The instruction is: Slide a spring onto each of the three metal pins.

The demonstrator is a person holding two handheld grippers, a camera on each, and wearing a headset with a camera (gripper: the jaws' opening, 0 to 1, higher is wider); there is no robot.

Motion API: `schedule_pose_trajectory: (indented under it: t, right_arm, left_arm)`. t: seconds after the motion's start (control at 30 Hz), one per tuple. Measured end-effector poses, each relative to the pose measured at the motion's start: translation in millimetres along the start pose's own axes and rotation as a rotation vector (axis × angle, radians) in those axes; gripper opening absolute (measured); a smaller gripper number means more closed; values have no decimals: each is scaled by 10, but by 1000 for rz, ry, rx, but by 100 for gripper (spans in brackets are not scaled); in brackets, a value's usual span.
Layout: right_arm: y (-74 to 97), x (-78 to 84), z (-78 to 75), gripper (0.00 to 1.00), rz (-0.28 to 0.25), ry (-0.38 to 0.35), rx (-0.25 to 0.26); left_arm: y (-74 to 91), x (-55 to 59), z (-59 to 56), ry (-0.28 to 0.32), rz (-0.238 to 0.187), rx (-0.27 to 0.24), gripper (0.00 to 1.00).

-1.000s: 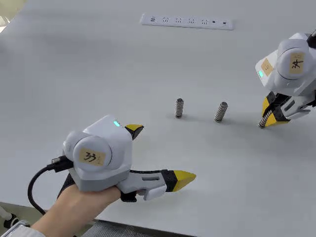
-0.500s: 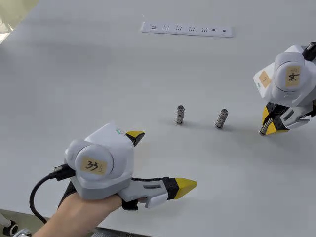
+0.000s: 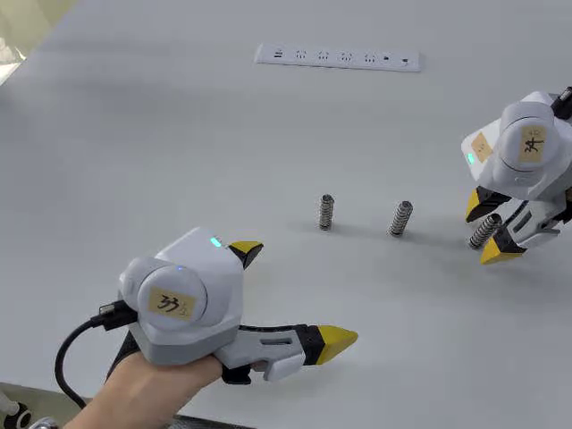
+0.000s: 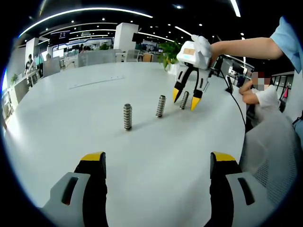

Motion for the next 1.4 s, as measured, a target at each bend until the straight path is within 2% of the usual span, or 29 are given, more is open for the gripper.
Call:
schedule_pose_trajectory:
  t: [0.3,0.53,0.6,0.63,0.73,0.93,1.2,1.4]
  right_arm:
    - [-21,14,-28,67,-66,-41,19]
    - [-51,94,-15,89,-158,-119,38]
    - [-40,122,33,94,-176,-144,50]
    - [-31,134,61,95,-181,-152,55]
    - [-24,181,116,99,-263,-219,75]
    - [25,278,234,99,-328,-290,107]
    - [107,395,528,99,-389,-371,152]
    - [138,483,793,99,-463,-453,189]
  left_arm:
    - [7,-4,3,-4,-2,-2,90]
    - [11,-14,0,-7,-3,-2,90]
    - [11,-19,-2,-12,-4,-1,90]
    - [12,-21,-3,-11,-2,0,90]
    - [19,-37,-5,-9,-7,-3,91]
    - [22,-40,-27,-21,0,4,91]
    - [72,-42,19,-26,9,-9,91]
    - [122,-102,68,-30,3,-25,91]
Point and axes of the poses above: the centre of the closed fingertips' face, and the gripper's own axes: y roughly backward along the fingers, z roughly to its left, x roughly out of its underside, the point moved 9 cm from there along y, roughly backward along the fingers, and after that the axes turned 7 degrees about -y, right-handed, at the moved point
